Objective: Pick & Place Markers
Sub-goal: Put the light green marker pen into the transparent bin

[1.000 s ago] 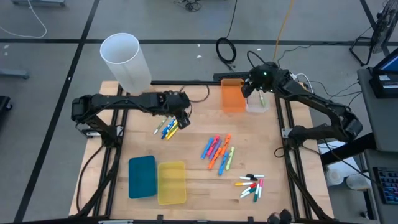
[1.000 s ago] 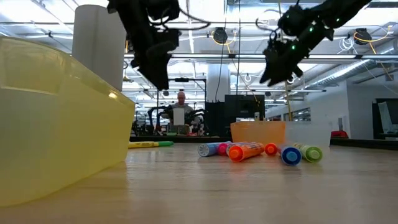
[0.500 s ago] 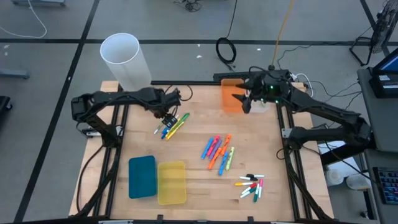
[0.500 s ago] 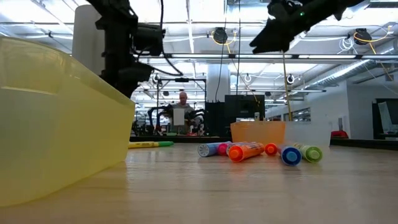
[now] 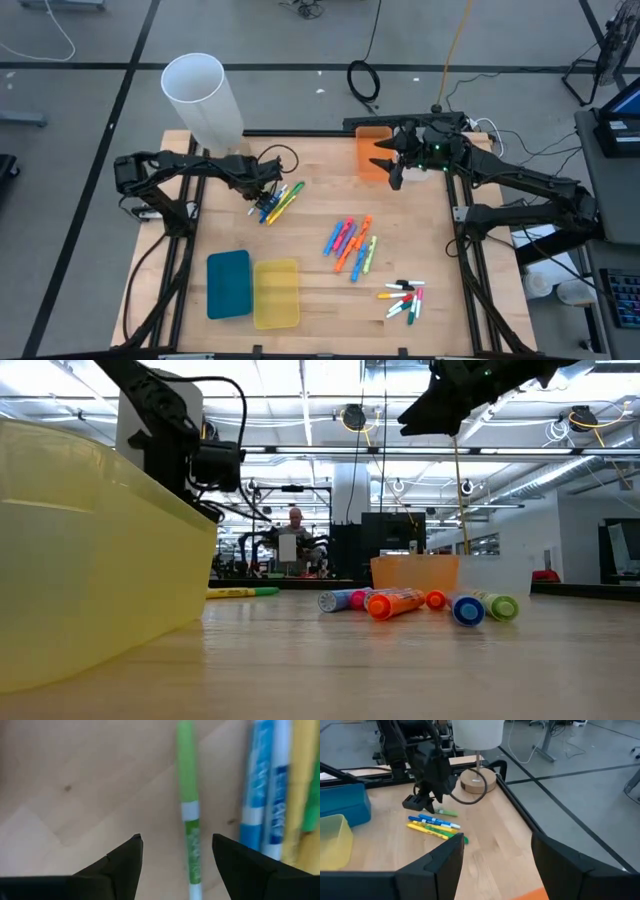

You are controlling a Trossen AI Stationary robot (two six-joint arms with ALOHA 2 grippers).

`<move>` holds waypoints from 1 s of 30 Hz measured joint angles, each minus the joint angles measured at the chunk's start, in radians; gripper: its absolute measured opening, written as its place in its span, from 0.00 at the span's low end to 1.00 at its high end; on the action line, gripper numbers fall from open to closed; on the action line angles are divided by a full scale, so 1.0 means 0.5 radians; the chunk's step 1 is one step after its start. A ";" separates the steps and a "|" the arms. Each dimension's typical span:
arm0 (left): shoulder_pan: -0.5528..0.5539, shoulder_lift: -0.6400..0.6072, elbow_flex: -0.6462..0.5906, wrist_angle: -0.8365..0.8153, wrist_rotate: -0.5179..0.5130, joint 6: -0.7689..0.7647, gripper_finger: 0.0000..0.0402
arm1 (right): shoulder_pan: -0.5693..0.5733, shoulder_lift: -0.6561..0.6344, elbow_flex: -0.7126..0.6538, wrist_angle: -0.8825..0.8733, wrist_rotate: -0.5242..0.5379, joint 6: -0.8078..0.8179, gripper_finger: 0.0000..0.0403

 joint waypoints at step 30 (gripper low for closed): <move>0.004 -0.006 -0.193 0.233 0.101 -0.017 0.06 | 0.085 0.000 0.000 0.033 0.007 0.038 0.54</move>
